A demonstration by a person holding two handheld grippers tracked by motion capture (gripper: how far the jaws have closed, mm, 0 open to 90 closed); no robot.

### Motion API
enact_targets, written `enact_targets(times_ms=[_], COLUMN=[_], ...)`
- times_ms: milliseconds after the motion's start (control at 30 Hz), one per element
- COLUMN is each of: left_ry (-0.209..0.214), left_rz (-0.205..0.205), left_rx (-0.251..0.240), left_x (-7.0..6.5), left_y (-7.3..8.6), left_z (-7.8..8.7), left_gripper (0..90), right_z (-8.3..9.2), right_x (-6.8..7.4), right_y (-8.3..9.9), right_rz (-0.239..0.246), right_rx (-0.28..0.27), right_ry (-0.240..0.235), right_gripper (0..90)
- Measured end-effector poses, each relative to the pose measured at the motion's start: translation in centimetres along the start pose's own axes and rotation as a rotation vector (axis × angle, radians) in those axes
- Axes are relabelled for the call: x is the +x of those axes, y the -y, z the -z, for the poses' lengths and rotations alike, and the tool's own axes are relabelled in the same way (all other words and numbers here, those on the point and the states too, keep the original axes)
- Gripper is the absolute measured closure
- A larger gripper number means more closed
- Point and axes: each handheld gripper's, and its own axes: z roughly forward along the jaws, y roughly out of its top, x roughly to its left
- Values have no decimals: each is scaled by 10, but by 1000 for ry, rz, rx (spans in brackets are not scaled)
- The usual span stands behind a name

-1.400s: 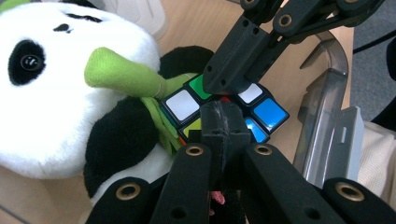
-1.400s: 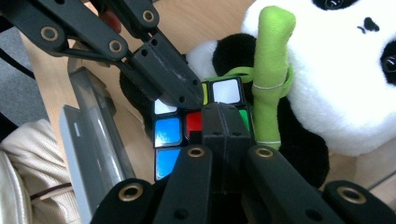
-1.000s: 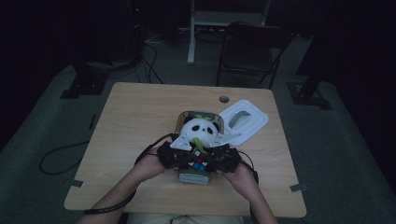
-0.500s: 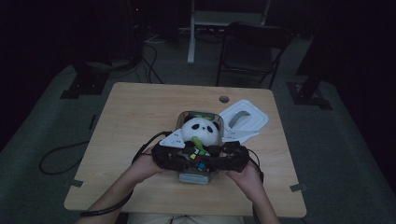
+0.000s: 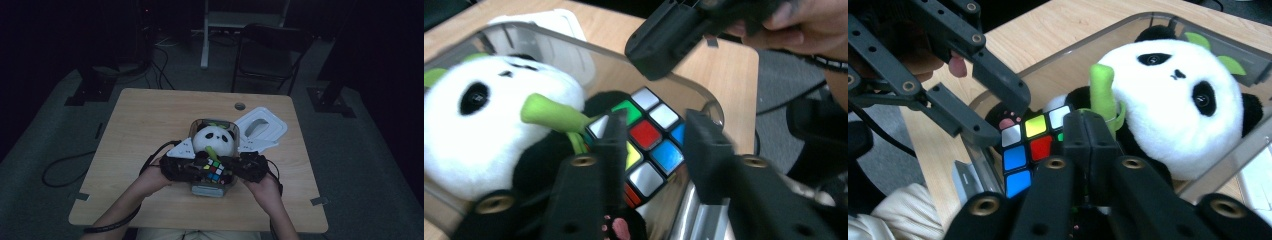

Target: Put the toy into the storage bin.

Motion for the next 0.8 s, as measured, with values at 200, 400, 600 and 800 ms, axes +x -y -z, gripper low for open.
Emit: enact_targets(times_ms=[200, 400, 600, 800], left_ry=[-2, -27, -11, -3], left_rz=[18, -5, -13, -30], left_rx=[32, 74, 97, 125], left_x=[4, 5, 6, 9], left_y=[6, 8, 8, 8], left_z=[-9, -13, -19, -25], left_gripper=[762, 900, 900, 900], right_z=[-16, -23, -26, -30], right_x=[3, 5, 3, 2], right_y=[3, 5, 9, 11], right_rz=[21, 25, 22, 42], right_rx=[61, 86, 99, 138], right_ry=[-29, -45, -46, -33], right_gripper=[900, 900, 900, 900])
